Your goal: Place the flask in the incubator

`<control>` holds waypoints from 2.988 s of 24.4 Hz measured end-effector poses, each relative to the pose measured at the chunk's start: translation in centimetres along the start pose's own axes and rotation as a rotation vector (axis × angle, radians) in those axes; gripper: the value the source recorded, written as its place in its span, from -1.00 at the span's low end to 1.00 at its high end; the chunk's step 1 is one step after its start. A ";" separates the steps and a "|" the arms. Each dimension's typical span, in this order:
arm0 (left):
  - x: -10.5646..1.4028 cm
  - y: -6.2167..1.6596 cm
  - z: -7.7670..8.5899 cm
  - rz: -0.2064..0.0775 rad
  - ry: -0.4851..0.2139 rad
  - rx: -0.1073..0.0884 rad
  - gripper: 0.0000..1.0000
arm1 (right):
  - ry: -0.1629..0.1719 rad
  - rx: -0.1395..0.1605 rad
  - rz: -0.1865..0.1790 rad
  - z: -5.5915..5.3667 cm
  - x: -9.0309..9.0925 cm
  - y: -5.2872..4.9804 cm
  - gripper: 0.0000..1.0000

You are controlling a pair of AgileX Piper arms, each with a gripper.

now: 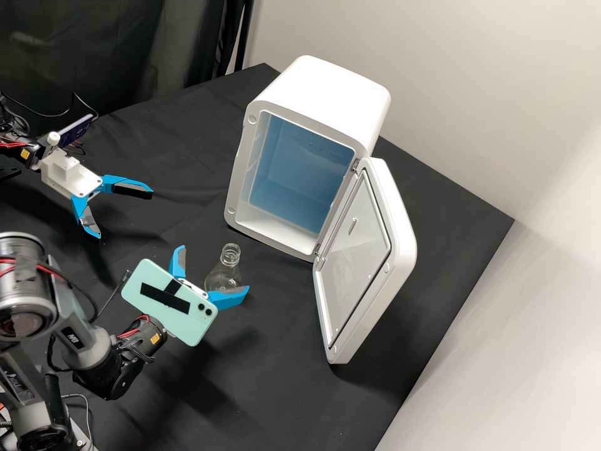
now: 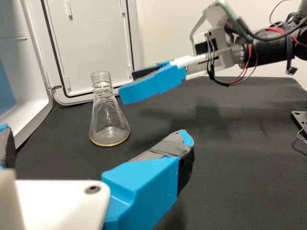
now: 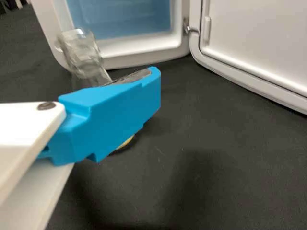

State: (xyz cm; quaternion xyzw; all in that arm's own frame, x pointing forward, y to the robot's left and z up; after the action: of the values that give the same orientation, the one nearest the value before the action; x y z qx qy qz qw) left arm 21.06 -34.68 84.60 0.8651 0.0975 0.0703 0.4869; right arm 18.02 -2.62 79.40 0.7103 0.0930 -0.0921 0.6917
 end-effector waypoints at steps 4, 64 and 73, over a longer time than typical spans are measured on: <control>0.0 0.00 0.0 0.000 0.000 0.000 1.00 | -0.048 0.004 0.003 0.8 0.4 -0.2 1.00; -0.1 0.34 0.3 0.015 -0.013 0.008 1.00 | -0.174 -0.091 -0.043 3.1 8.3 -2.9 1.00; -0.1 0.34 0.3 0.015 -0.013 0.008 1.00 | -0.165 -0.096 -0.032 3.0 8.6 -2.6 1.00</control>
State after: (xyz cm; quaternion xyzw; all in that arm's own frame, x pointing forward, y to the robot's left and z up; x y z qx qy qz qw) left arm 21.11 -35.16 84.72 0.8683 0.0881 0.0676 0.4834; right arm 25.66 -5.51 74.54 0.6646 0.0514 -0.1568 0.7288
